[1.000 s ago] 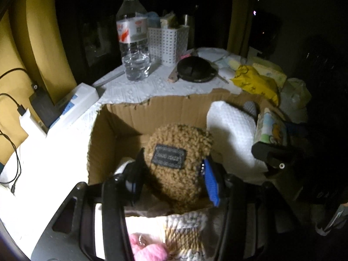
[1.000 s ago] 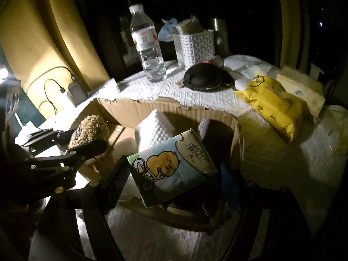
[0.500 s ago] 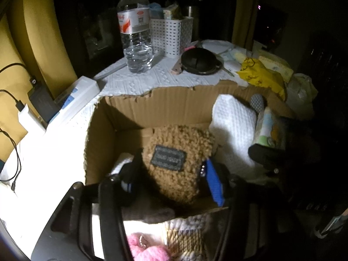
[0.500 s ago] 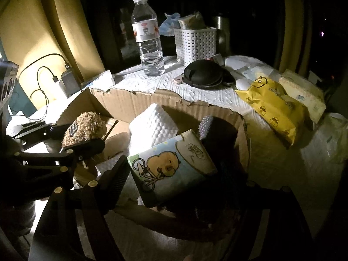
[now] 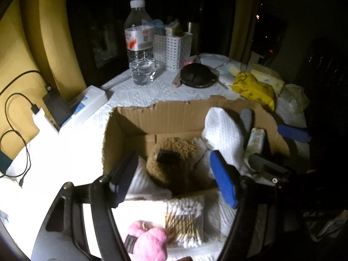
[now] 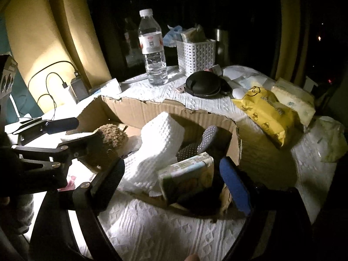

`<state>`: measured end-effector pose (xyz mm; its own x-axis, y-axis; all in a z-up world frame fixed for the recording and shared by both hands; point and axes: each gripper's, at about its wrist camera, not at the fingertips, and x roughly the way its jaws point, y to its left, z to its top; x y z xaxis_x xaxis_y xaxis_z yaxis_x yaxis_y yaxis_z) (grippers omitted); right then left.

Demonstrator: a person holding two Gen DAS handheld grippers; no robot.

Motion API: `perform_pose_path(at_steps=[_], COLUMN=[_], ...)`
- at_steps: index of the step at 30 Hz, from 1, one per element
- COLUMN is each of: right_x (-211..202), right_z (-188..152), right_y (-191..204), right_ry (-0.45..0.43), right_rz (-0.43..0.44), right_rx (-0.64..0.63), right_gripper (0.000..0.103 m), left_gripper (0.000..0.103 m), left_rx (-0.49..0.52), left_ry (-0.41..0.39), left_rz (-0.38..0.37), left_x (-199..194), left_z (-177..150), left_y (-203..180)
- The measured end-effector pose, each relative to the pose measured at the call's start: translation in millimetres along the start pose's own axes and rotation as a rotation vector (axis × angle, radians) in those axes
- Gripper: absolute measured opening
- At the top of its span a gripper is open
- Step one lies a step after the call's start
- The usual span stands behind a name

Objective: Organize soft objects
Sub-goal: 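Open both grippers to drop the plush and tissue pack into the box, then move the left gripper to the pink plush while the right gripper grasps the cotton swab bag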

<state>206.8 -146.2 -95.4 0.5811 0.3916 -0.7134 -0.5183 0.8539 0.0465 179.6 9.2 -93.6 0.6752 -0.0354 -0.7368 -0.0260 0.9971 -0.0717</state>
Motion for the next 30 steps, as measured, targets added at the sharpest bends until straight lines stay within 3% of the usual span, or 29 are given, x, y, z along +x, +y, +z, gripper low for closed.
perform_pose_path(at_steps=[15,30], right_x=[-30.9,-30.3], right_z=[-11.8,-24.2], right_y=[19.7,50.1], right_ry=[-0.014,0.012], right_rz=[-0.006,0.012], right_rx=[-0.005,-0.012], right_gripper=[0.091,0.091], left_gripper=[0.07,0.07], left_rx=[-0.008,-0.067], left_ry=[-0.031,-0.006], left_rz=[0.01,0.021], left_x=[-42.6,-53.1], left_z=[-22.1,-55.5], left_y=[8.9,42.9])
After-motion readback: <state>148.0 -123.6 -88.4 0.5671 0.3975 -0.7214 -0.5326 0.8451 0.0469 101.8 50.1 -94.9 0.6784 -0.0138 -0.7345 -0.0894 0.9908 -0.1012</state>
